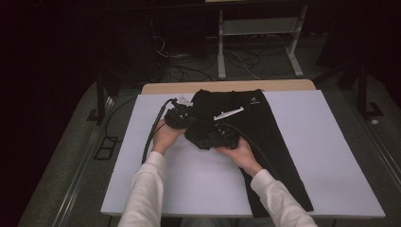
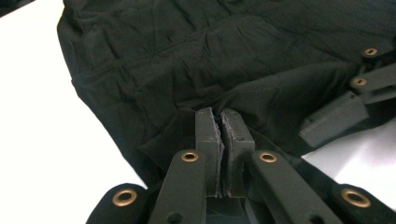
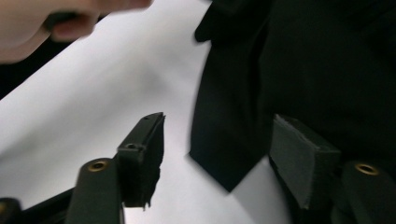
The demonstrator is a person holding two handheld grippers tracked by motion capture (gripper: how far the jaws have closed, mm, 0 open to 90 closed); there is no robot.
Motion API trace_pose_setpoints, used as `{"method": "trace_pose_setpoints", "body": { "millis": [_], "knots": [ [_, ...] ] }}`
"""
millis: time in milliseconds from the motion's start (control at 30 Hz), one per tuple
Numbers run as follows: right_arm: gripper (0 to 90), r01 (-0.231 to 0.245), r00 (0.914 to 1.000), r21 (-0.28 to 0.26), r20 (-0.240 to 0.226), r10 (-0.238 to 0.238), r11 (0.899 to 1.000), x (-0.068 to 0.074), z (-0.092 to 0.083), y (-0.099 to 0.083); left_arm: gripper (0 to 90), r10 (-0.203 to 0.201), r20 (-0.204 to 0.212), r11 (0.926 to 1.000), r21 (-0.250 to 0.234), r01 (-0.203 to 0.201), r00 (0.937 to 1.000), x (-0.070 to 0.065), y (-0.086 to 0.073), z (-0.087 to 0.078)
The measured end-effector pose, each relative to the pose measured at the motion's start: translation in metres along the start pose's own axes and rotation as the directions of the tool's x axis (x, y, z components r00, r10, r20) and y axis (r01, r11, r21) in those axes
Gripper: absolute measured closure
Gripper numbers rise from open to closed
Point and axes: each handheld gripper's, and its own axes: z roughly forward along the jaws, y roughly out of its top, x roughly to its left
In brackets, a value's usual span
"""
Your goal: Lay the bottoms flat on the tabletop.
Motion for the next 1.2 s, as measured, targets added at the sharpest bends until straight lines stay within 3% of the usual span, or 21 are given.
{"method": "trace_pose_setpoints", "body": {
  "millis": [167,233,467,600,767,867,1033,1200],
  "knots": [
    [47.7,-0.053,0.9984,-0.011,-0.019,0.053,0.999,-0.009,0.007,0.008,86.0,-0.024,0.007,0.9997,-0.004,0.024,0.9997,0.003,-0.002,0.006],
    [51.9,-0.047,0.9989,0.006,-0.001,0.047,0.999,-0.008,0.011,0.01,86.0,-0.031,0.008,0.9995,-0.004,0.031,0.9995,0.003,-0.002,0.008],
    [71.9,-0.046,0.9989,0.078,-0.005,0.046,0.996,-0.011,0.026,0.013,85.9,-0.043,0.008,0.9991,-0.002,0.043,0.9991,0.004,-0.004,0.012],
    [86.3,-0.084,0.9956,0.113,-0.033,0.088,0.99,-0.013,0.028,0.014,85.6,-0.053,0.013,0.9986,-0.005,0.053,0.9985,0.004,-0.006,0.012],
    [87.6,-0.094,0.9926,0.132,-0.064,0.103,0.987,-0.014,0.022,0.017,83.8,-0.046,0.026,0.9988,-0.015,0.047,0.9986,0.002,-0.008,0.006],
    [87.7,-0.101,0.9893,0.123,-0.093,0.113,0.987,-0.015,0.013,0.02,75.0,-0.055,0.031,0.9973,-0.047,0.057,0.998,0.002,-0.007,-0.003],
    [87.6,-0.105,0.9863,0.078,-0.119,0.114,0.991,-0.015,-0.005,0.028,55.1,-0.087,0.027,0.9883,-0.124,0.09,0.9958,0.001,-0.006,-0.026],
    [87.6,-0.117,0.9836,0.056,-0.132,0.123,0.992,-0.015,-0.016,0.036,44.1,-0.066,0.025,0.9837,-0.166,0.069,0.9975,-0.009,-0.011,-0.045]
  ]
}}
